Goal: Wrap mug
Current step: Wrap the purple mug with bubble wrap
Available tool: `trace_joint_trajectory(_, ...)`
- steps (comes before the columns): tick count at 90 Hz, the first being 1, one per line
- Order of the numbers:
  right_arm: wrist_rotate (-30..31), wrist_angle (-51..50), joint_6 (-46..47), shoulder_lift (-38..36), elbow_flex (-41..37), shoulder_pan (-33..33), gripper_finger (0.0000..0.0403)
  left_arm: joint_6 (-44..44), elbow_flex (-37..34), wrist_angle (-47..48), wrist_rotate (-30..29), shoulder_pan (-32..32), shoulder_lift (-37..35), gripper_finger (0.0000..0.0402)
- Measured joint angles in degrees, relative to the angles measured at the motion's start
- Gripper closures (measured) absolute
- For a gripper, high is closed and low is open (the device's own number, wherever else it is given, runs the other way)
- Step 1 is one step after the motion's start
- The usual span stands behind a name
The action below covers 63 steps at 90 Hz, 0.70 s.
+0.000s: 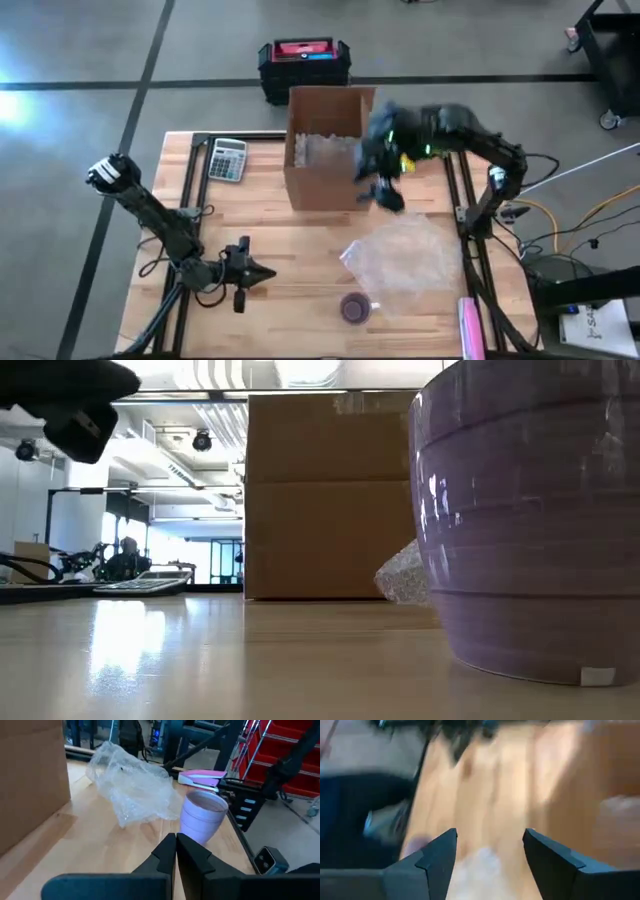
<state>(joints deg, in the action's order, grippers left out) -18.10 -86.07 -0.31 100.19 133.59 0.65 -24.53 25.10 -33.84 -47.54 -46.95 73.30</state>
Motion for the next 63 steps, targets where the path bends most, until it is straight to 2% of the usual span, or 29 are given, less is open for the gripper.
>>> trace_joint_trajectory(13, 3.4, -0.9, 4.8, -0.1, -6.3, 11.2, 0.0207, 1.1, 4.3, 0.0, 0.0, 2.5, 4.9, 0.0402)
trace_joint_trajectory(25, 15.8, -0.2, 12.0, -0.1, -14.7, 20.7, 0.0215, 1.5, 8.7, 0.1, 0.0, 4.0, 10.0, 0.0402)
trace_joint_trajectory(33, 20.8, 1.1, 17.1, -0.1, -21.1, 26.2, 0.0220, 1.0, 12.0, 0.1, 1.5, 4.2, 13.4, 0.0402)
trace_joint_trajectory(48, 24.2, 13.8, 24.8, -0.2, -32.9, 34.5, 0.0227, 0.1, 19.4, 0.2, 3.5, 3.7, 20.1, 0.0402)
trace_joint_trajectory(63, 24.2, 29.8, 29.3, -0.2, -42.0, 38.1, 0.0228, 0.0, 27.8, 1.5, 5.3, 2.7, 27.6, 0.0402)
